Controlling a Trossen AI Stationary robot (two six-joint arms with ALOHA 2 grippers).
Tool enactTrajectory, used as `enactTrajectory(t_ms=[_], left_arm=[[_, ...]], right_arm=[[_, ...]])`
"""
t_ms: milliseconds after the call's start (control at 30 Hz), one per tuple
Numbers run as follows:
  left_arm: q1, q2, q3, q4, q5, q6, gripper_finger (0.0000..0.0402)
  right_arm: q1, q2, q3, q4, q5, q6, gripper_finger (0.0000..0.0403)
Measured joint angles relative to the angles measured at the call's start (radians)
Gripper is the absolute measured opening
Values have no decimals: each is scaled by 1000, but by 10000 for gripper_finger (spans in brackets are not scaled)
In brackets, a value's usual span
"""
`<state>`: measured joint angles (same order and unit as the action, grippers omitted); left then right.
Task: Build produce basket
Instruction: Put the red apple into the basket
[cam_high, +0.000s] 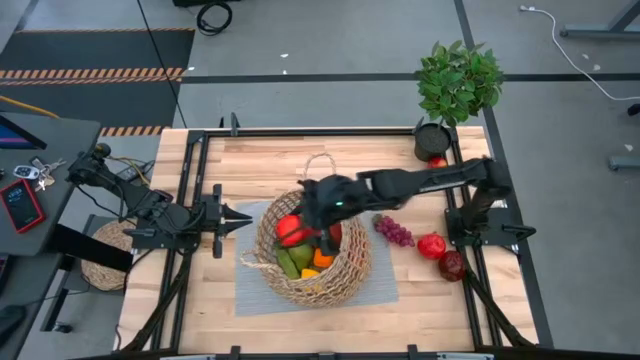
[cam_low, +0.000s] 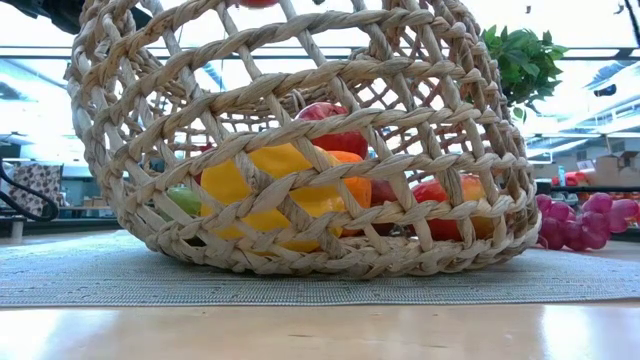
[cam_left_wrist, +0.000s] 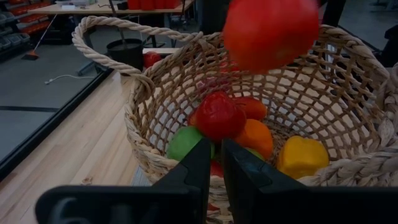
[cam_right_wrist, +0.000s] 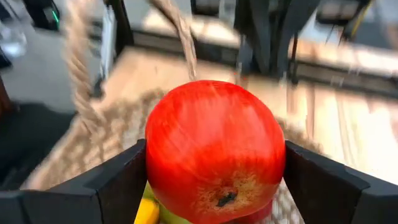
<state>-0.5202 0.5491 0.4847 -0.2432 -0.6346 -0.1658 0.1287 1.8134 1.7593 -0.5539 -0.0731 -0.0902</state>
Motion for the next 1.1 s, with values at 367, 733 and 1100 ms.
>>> enactTrajectory(t_ms=[367, 733, 1100], left_arm=[[0, 0, 0, 0, 0, 0, 48], [0, 0, 0, 0, 0, 0, 48], [0, 0, 0, 0, 0, 0, 48]], right_arm=[[-29, 238, 338, -387, 18, -18, 343], [-54, 248, 349, -578, 192, 0, 371], [-29, 143, 349, -592, 320, 32, 374]])
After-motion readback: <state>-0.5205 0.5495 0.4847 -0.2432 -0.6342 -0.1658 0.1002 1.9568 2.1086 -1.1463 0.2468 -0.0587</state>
